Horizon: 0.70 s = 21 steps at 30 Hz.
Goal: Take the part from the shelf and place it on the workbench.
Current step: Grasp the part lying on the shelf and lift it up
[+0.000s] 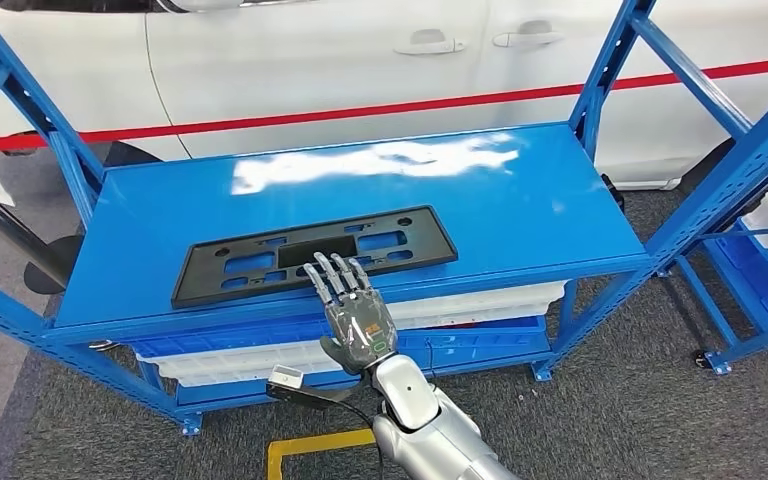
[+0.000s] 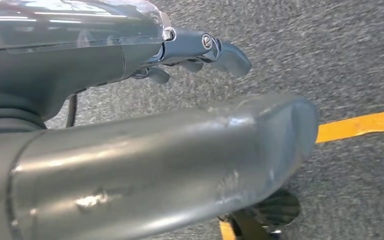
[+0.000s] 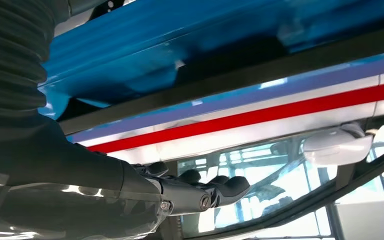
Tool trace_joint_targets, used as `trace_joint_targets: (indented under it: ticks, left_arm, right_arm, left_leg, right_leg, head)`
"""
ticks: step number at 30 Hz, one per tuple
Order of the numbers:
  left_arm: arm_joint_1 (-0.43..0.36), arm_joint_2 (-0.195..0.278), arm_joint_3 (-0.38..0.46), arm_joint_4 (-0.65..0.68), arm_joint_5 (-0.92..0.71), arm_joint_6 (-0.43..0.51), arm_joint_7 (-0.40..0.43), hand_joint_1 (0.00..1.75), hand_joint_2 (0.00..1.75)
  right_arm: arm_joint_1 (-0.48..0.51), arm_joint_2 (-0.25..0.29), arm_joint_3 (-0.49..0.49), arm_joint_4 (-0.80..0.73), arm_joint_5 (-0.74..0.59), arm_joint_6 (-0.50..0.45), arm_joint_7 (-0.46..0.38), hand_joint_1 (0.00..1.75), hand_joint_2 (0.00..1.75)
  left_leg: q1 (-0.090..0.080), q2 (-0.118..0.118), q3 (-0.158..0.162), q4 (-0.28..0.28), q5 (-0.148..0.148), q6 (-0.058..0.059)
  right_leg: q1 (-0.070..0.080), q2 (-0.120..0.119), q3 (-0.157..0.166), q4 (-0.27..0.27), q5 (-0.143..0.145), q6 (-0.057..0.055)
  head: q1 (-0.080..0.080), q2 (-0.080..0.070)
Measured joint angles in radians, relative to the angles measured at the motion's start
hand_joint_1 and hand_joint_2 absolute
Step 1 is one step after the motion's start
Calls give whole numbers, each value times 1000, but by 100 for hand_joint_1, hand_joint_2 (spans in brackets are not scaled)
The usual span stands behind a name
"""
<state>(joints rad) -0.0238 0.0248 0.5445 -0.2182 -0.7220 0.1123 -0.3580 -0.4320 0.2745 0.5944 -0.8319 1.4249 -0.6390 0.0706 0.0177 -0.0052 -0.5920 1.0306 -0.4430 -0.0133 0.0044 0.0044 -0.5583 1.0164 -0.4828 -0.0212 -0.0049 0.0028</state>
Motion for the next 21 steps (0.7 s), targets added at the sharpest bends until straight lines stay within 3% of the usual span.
trace_joint_targets:
  ticks: [4,5,7,8,9,10,11,12,14,16,19,21]
  left_arm:
    - [1,-1,5,0,0,0,0,0,0]
    - [1,-1,6,0,0,1,0,0,0]
    - [0,-1,7,0,0,1,0,0,0]
    - [0,-1,7,0,0,1,0,0,0]
    - [1,-1,7,0,0,1,0,0,0]
    - [1,-1,8,0,0,1,0,0,0]
    - [2,-2,8,0,0,1,0,0,0]
    - [2,-2,8,0,0,1,0,0,0]
    - [1,-4,8,0,0,1,0,0,0]
    - [0,-4,8,0,0,1,0,0,0]
    - [-2,-5,8,0,0,1,0,0,0]
    - [-3,-5,8,0,1,1,0,0,0]
  right_arm:
    - [-6,4,0,11,1,0,0,0,175]
    - [-8,4,0,13,1,0,0,0,175]
    - [-9,4,0,18,1,1,0,0,175]
    - [-7,4,0,22,1,2,0,0,175]
    - [-6,3,0,26,1,4,0,0,175]
    - [-5,3,0,29,2,6,0,0,175]
    - [-5,3,0,31,2,9,0,0,175]
    - [-6,3,0,33,3,10,0,0,175]
    - [-9,4,0,35,3,13,0,0,175]
    - [-11,4,0,37,3,15,0,0,175]
    - [-12,8,-1,37,3,15,0,0,175]
    - [-13,12,-1,39,4,16,-1,0,175]
  left_leg:
    - [5,0,8,-11,-2,22]
    - [8,1,12,-14,-3,27]
    - [7,1,17,-15,-8,35]
    - [6,1,19,-14,-11,37]
    - [6,0,23,-14,-14,37]
    - [6,-1,28,-14,-18,36]
    - [6,-2,35,-14,-23,34]
    - [6,-3,43,-14,-29,31]
    - [3,-4,54,-15,-39,21]
    - [1,-3,58,-19,-45,8]
    - [4,-1,62,-7,-61,-8]
    - [5,1,19,86,-106,-14]
  right_leg:
    - [1,0,-10,25,-21,20]
    - [-1,0,-30,67,-42,25]
    - [-6,-1,-102,196,-94,33]
    - [-8,-1,-139,254,-108,35]
    - [-10,-1,-162,282,-104,36]
    - [-11,-1,-166,271,-79,36]
    - [-11,-2,-149,221,-38,34]
    - [-11,-2,-121,150,6,30]
    - [-5,-2,-70,38,51,20]
    - [1,0,-57,10,46,12]
    - [-5,3,-42,-8,44,-3]
    - [-8,0,-28,-16,40,-14]
  head:
    - [4,0]
    - [6,0]
    - [11,0]
    - [11,0]
    - [11,0]
    - [11,0]
    - [11,0]
    - [11,0]
    - [11,0]
    - [11,0]
    - [10,0]
    - [8,0]
